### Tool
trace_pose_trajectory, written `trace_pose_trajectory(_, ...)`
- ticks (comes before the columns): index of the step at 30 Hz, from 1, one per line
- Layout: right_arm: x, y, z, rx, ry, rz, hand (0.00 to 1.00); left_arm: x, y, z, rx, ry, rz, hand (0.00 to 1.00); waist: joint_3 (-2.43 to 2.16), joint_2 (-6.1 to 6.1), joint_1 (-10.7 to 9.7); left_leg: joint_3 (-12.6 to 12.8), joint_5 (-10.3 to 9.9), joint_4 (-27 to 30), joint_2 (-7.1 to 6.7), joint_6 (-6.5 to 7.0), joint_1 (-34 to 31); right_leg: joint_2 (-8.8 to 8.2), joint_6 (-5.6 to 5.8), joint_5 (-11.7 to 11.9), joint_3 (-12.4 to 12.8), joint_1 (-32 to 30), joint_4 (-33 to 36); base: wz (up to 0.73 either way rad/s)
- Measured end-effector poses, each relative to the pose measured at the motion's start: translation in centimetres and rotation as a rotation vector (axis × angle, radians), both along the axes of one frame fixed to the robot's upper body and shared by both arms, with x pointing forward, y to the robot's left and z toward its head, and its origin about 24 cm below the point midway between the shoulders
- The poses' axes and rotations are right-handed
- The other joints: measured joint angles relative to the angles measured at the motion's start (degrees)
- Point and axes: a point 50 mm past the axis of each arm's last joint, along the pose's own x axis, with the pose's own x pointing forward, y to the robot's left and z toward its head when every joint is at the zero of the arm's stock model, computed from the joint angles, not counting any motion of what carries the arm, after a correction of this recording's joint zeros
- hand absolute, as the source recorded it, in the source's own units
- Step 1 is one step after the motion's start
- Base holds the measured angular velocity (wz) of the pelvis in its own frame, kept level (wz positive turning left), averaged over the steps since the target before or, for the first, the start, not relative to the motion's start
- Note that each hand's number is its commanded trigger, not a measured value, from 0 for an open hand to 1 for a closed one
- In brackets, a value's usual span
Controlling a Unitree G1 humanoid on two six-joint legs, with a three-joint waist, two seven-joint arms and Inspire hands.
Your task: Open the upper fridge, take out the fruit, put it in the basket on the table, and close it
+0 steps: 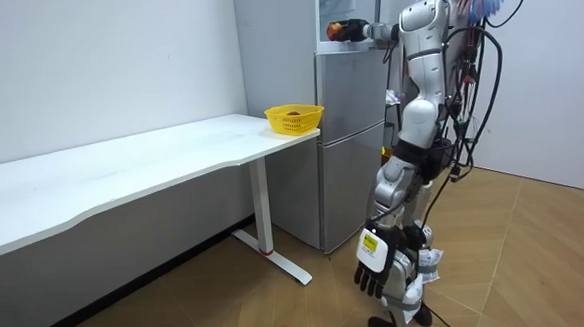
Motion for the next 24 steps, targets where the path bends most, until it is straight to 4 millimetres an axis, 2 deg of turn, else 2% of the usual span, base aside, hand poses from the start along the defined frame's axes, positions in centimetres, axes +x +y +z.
trace_pose_trajectory(5, 0.1, 0.5, 0.6, -0.01, -0.028, 0.016, 1.0, 0.3, 0.0, 0.0, 0.002, -0.009, -0.001, 0.0, -0.3, 0.37, 0.0, 0.1, 0.0, 0.0, 0.04, 0.0, 0.0, 0.01, 0.02, 0.0, -0.1, 0.0, 0.1, 0.0)
trace_pose_trajectory(7, 0.2, 1.6, 0.9, -0.03, -0.048, 0.07, 1.0, 0.4, 0.0, 0.0, 0.0, -0.014, -0.004, 0.0, -0.61, 0.9, 0.0, 0.1, 0.0, -0.2, 0.06, 0.0, 0.2, 0.01, 0.02, 0.0, -0.2, 0.1, 0.1, 0.0)
trace_pose_trajectory(9, 0.1, 2.3, 1.0, -0.049, -0.06, 0.104, 1.0, 0.4, 0.0, 0.0, 0.001, -0.016, -0.006, 0.0, -0.7, 1.06, 0.0, 0.1, 0.1, -0.4, 0.07, -0.07, 0.4, 0.01, 0.02, 0.0, -0.1, 0.1, 0.2, 0.0)
trace_pose_trajectory(14, -0.5, 5.1, 2.0, -0.106, -0.127, 0.23, 1.0, 0.2, -0.3, -0.1, -0.008, -0.023, -0.008, 0.0, -0.69, 1.07, -0.3, 0.8, 0.1, -0.5, 0.15, -0.1, 0.5, 0.01, 0.0, 0.0, 0.4, 0.0, 0.1, -0.06)
trace_pose_trajectory(17, -0.9, 6.8, 2.9, -0.153, -0.177, 0.294, 1.0, 0.5, -0.3, -0.1, -0.01, -0.042, -0.015, 0.0, -0.65, 1.1, -0.4, 1.5, 0.1, -0.6, 0.19, -0.09, 1.1, 0.0, 0.01, 0.0, 0.7, 0.4, 0.1, -0.05)
trace_pose_trajectory(18, -1.3, 7.5, 3.2, -0.18, -0.2, 0.319, 1.0, 0.7, -0.3, -0.1, -0.002, -0.055, -0.02, 0.0, -0.43, 1.4, -0.4, 1.5, 0.1, -0.6, 0.2, -0.09, 1.2, 0.0, 0.03, 0.0, 0.7, 0.5, 0.1, 0.0)
trace_pose_trajectory(21, -2.6, 9.3, 2.7, -0.188, -0.258, 0.343, 1.0, 0.6, -0.4, -0.2, 0.015, -0.057, -0.015, 0.0, -0.09, 1.88, -0.2, 2.0, 0.1, -1.2, 0.29, -0.08, 2.2, 0.1, 0.03, 0.0, 1.3, 1.0, 0.2, -0.09)
trace_pose_trajectory(24, -3.5, 10.8, 2.3, -0.181, -0.284, 0.39, 1.0, 0.5, -0.6, -0.3, 0.013, -0.072, 0.019, 0.0, 0.17, 2.56, -1.1, 2.3, 0.1, -1.6, 0.32, -0.07, 2.2, 0.14, 0.03, 0.0, 1.6, 1.0, 0.1, -0.06)
